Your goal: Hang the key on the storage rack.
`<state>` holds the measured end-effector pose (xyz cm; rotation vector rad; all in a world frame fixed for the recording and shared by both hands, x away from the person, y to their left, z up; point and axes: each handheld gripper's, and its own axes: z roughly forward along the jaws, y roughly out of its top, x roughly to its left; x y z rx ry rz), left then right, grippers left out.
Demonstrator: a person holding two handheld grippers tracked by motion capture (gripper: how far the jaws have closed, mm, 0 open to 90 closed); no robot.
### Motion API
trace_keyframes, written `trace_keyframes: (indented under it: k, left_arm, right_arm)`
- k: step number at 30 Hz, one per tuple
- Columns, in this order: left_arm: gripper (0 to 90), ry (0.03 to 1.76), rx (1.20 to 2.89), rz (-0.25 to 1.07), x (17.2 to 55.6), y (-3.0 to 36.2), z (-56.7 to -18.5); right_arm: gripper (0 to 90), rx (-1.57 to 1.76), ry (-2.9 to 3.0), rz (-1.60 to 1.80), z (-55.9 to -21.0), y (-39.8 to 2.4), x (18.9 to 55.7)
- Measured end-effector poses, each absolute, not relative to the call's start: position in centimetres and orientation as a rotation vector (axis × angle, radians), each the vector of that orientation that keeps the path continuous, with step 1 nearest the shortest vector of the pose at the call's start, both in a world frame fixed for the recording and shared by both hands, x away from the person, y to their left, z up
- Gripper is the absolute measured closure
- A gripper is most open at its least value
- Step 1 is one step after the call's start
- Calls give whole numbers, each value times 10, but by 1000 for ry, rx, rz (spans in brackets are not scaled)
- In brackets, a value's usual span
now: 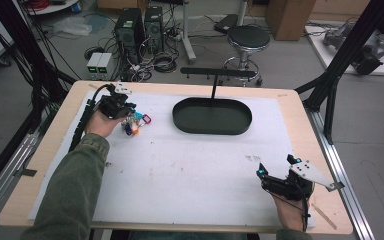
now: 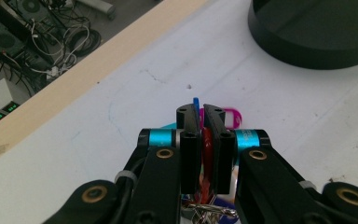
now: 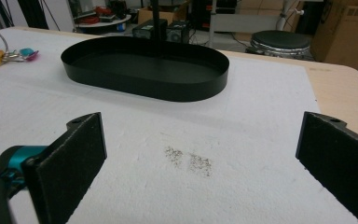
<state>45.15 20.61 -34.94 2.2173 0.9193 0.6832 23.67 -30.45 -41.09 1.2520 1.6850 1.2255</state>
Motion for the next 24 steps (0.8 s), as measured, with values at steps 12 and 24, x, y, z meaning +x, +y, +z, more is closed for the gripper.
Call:
trace_keyframes:
  k: [12, 24]
  left_arm:
    - [849, 851, 2108, 671, 444, 206, -316]
    - [849, 782, 2077, 662, 448, 191, -288]
  right_arm:
    - [6, 1255, 1685, 1221, -411, -304, 234]
    - [5, 1249, 1695, 1222, -412, -304, 234]
